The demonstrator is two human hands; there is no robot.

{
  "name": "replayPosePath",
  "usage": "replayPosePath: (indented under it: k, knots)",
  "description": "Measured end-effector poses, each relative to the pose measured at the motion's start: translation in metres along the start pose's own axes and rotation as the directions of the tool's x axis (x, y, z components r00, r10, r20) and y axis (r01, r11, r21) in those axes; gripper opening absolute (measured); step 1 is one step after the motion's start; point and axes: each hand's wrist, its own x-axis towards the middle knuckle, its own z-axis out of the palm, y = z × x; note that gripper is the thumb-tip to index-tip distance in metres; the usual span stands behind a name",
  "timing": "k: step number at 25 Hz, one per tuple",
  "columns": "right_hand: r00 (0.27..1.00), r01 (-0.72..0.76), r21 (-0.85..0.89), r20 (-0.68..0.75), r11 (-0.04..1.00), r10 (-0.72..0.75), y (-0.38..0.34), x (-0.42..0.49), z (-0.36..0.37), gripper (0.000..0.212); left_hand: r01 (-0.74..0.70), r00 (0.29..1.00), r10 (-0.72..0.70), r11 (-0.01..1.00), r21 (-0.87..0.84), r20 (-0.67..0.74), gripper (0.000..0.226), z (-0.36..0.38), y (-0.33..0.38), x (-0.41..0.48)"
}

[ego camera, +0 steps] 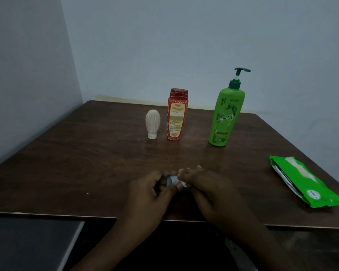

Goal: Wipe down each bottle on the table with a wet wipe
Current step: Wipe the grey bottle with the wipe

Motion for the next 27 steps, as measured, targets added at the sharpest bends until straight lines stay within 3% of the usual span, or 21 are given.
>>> replayPosePath:
  k: [4, 7, 9, 13, 17, 18, 22, 26, 27]
  knots:
    - [0.998, -0.014, -0.045, -0.058, 0.999, 0.011, 0.009, 0.004, 0.005, 0.04, 0.047, 0.991, -0.035, 0.995, -0.092, 0.131, 0.035, -0.006, 0.001, 0.0]
    - [0.999, 0.042, -0.083, 0.011, 0.996, -0.041, 0.008, 0.002, 0.006, 0.042, 0.002, 0.988, 0.014, 0.995, -0.102, 0.155, 0.041, -0.007, 0.0, 0.001]
    - [0.999, -0.038, -0.081, 0.015, 0.996, 0.039, 0.022, 0.005, -0.004, 0.038, -0.025, 0.994, 0.028, 0.999, -0.03, 0.107, 0.034, -0.006, -0.003, 0.003]
    - [0.966, -0.239, -0.146, -0.132, 0.96, 0.22, 0.032, 0.001, -0.008, 0.03, 0.043, 0.996, -0.039, 0.998, -0.043, 0.078, 0.025, -0.005, -0.001, 0.003]
    - [0.999, 0.044, -0.198, 0.002, 0.979, -0.044, -0.005, -0.003, 0.021, 0.041, 0.036, 0.993, -0.032, 0.999, -0.028, 0.111, 0.01, -0.006, -0.001, 0.006]
    - [0.998, 0.062, -0.199, 0.012, 0.978, -0.061, 0.0, 0.0, 0.018, 0.041, 0.038, 0.993, -0.034, 0.999, -0.034, 0.117, 0.01, -0.006, -0.002, 0.005]
    - [0.978, -0.185, -0.184, -0.131, 0.965, 0.162, 0.025, 0.005, -0.002, 0.038, 0.036, 0.994, -0.038, 0.999, 0.021, 0.103, 0.013, -0.005, -0.002, 0.005]
    - [0.999, 0.033, -0.208, 0.02, 0.978, -0.029, -0.006, 0.0, 0.017, 0.042, 0.055, 0.992, -0.059, 0.998, 0.033, 0.108, 0.018, -0.004, -0.005, 0.008]
    - [0.999, 0.026, -0.192, 0.035, 0.981, -0.02, -0.002, 0.002, 0.015, 0.04, 0.059, 0.992, -0.062, 0.998, 0.03, 0.114, 0.019, -0.004, -0.006, 0.008]
